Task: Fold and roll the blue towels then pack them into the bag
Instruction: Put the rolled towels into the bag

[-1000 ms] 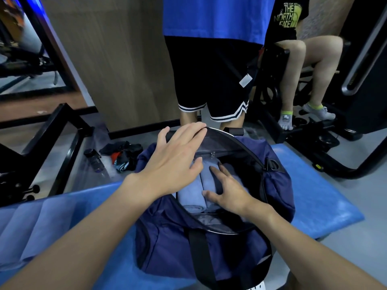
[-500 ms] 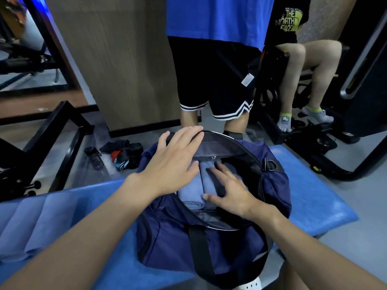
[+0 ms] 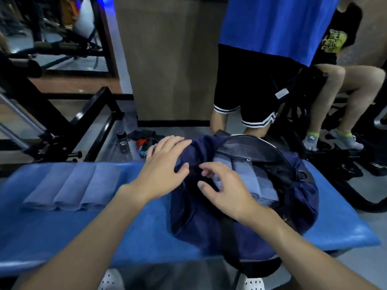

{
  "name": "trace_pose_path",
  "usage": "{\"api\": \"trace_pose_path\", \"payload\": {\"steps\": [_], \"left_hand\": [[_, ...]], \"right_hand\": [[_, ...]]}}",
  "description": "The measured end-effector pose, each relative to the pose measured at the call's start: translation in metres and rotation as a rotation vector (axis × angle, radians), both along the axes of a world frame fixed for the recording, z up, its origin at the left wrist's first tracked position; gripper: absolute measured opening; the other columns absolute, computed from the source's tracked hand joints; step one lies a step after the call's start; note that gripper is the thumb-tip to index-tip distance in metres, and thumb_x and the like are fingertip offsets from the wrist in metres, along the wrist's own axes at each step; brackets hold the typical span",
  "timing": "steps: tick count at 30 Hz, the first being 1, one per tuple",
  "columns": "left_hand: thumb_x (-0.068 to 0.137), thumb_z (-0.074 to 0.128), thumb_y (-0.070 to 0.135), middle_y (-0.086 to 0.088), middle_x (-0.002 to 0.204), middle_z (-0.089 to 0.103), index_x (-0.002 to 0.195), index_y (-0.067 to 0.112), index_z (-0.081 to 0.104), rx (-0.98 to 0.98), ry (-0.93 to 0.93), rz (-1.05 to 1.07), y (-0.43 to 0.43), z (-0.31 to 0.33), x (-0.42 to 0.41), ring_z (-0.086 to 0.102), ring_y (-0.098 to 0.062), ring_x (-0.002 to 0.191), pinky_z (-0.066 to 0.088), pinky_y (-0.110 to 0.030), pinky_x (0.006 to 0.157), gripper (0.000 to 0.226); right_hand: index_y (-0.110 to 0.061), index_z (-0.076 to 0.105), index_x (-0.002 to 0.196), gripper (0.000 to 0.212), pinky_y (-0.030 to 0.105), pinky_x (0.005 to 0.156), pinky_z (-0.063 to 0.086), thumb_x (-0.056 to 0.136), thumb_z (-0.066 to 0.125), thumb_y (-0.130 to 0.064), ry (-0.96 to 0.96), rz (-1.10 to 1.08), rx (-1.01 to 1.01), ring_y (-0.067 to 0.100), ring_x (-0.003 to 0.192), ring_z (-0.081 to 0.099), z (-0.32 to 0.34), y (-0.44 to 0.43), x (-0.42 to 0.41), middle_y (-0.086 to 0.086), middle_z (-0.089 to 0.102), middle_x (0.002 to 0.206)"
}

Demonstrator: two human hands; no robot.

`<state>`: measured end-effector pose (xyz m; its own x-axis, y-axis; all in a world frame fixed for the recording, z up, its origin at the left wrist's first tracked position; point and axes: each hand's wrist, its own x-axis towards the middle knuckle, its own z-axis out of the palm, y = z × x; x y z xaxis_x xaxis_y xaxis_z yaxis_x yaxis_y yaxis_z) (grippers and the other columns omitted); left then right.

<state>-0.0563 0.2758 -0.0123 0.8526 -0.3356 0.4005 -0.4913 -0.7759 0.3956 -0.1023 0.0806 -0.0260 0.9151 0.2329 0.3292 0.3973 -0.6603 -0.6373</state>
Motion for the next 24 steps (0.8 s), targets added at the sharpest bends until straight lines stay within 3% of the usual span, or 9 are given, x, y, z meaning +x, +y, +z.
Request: {"api": "trace_pose_path", "payload": {"steps": [4,8,12,14,18,21,24], "left_hand": [[0.088,0.041,0.042,0.012,0.148,0.041,0.145,0.027,0.044,-0.031,0.080,0.146,0.060,-0.024,-0.007,0.025,-0.010,0.143,0.020,-0.041,0.118,0.059],[0.097,0.051,0.032,0.012,0.145,0.042,0.144,0.027,0.045,-0.018,0.146,0.283,0.118,-0.050,-0.009,0.030,-0.010,0.140,0.021,-0.039,0.113,0.048],[0.091,0.053,0.026,0.002,0.141,0.051,0.136,0.017,0.055,-0.016,0.183,0.404,0.171,-0.081,-0.011,0.042,-0.021,0.136,0.027,-0.043,0.113,0.046],[0.089,0.049,0.027,-0.005,0.149,0.046,0.136,0.013,0.056,0.006,0.222,0.435,0.192,-0.098,-0.012,0.035,-0.024,0.143,0.025,-0.047,0.117,0.050],[0.099,0.045,0.040,0.000,0.164,0.019,0.148,0.026,0.042,0.083,0.268,0.560,0.216,-0.133,-0.019,0.004,-0.020,0.153,0.000,-0.051,0.121,0.051],[0.088,0.022,0.061,0.001,0.163,0.022,0.147,0.028,0.044,0.057,0.279,0.577,0.222,-0.145,-0.021,0.006,-0.019,0.153,-0.002,-0.050,0.121,0.071],[0.087,0.026,0.056,0.001,0.161,0.026,0.144,0.027,0.048,0.027,0.246,0.590,0.222,-0.147,-0.018,0.008,-0.019,0.152,-0.003,-0.048,0.122,0.068]], "right_hand": [[-0.018,0.063,0.115,0.028,0.015,0.082,0.043,0.088,0.061,-0.020,0.024,0.127,0.038,0.006,0.090,0.055,0.003,0.058,0.002,-0.009,0.062,0.096],[-0.017,0.065,0.111,0.020,0.014,0.076,0.044,0.091,0.061,-0.017,0.211,0.197,0.070,0.001,0.075,0.055,-0.013,0.122,0.013,-0.009,0.064,0.092],[-0.013,0.066,0.108,0.017,0.013,0.079,0.043,0.094,0.060,-0.019,0.434,0.174,0.077,0.012,0.087,0.060,-0.039,0.184,0.032,-0.001,0.067,0.097],[-0.010,0.063,0.113,0.021,0.015,0.078,0.042,0.095,0.059,-0.021,0.555,0.108,0.113,0.013,0.089,0.057,-0.049,0.211,0.043,-0.001,0.062,0.097],[-0.016,0.047,0.119,0.031,0.018,0.068,0.037,0.095,0.059,-0.030,0.767,0.000,0.219,0.010,0.089,0.049,-0.065,0.252,0.068,-0.006,0.052,0.096],[-0.020,0.037,0.112,0.034,0.021,0.079,0.036,0.093,0.063,-0.031,0.832,-0.072,0.301,0.010,0.090,0.045,-0.075,0.271,0.087,-0.013,0.042,0.088],[-0.009,0.042,0.106,0.043,0.023,0.069,0.041,0.087,0.071,-0.033,0.844,-0.173,0.352,0.015,0.089,0.051,-0.086,0.287,0.100,-0.004,0.052,0.095]]}}
